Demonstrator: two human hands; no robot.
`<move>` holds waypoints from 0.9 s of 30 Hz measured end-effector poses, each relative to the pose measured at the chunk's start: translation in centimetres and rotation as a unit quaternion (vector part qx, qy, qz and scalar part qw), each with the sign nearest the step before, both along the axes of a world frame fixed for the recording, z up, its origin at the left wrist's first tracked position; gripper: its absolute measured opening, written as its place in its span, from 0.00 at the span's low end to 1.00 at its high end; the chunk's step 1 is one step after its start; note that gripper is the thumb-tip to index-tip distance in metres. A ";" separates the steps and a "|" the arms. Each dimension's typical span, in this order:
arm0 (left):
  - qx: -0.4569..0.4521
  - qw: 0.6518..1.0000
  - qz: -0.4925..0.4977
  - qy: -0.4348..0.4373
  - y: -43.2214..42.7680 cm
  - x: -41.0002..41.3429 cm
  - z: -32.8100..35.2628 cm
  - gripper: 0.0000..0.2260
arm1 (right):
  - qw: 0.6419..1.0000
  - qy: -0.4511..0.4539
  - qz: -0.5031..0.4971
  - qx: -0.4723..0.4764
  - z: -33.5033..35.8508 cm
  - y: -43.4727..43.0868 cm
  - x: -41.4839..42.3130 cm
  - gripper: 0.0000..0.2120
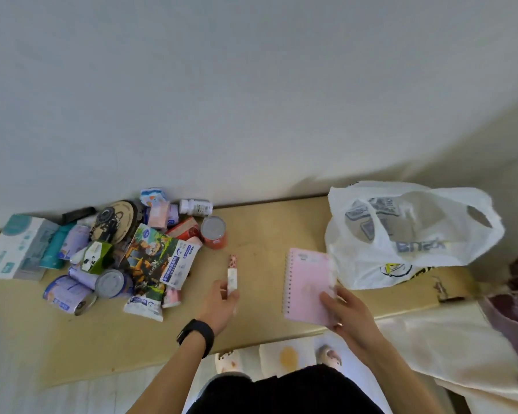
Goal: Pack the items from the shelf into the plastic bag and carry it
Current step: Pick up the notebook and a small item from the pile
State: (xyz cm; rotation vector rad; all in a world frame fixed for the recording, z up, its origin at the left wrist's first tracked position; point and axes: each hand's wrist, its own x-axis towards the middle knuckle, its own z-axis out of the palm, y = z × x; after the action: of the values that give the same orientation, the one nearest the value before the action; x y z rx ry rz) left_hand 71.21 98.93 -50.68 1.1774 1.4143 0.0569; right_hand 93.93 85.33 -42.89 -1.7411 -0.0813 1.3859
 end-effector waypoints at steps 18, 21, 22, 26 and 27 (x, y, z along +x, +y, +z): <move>0.381 0.772 -0.477 0.176 2.8 40.6 8.7 0.17 | 0.974 -0.198 0.072 -0.084 1.5 -2.0 31.3 0.13; 0.361 0.708 -0.548 0.262 2.4 43.0 5.7 0.18 | 0.974 -0.173 0.091 -0.110 0.1 -1.3 32.5 0.12; 0.342 0.699 -0.559 0.285 2.3 43.1 4.8 0.18 | 0.976 -0.163 0.085 -0.115 -0.5 -0.9 32.9 0.12; 0.268 0.727 -0.557 0.298 1.0 41.4 2.7 0.28 | 0.984 -0.122 0.065 -0.116 -3.2 1.1 33.9 0.14; 0.249 0.727 -0.566 0.298 0.5 40.7 2.4 0.32 | 0.986 -0.111 0.059 -0.112 -3.7 1.8 34.0 0.15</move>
State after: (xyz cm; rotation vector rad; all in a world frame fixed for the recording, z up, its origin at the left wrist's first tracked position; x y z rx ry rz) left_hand 111.92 99.41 -48.24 2.5191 0.9525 -0.9320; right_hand 127.97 87.10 -46.59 -2.1054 -0.1587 1.3199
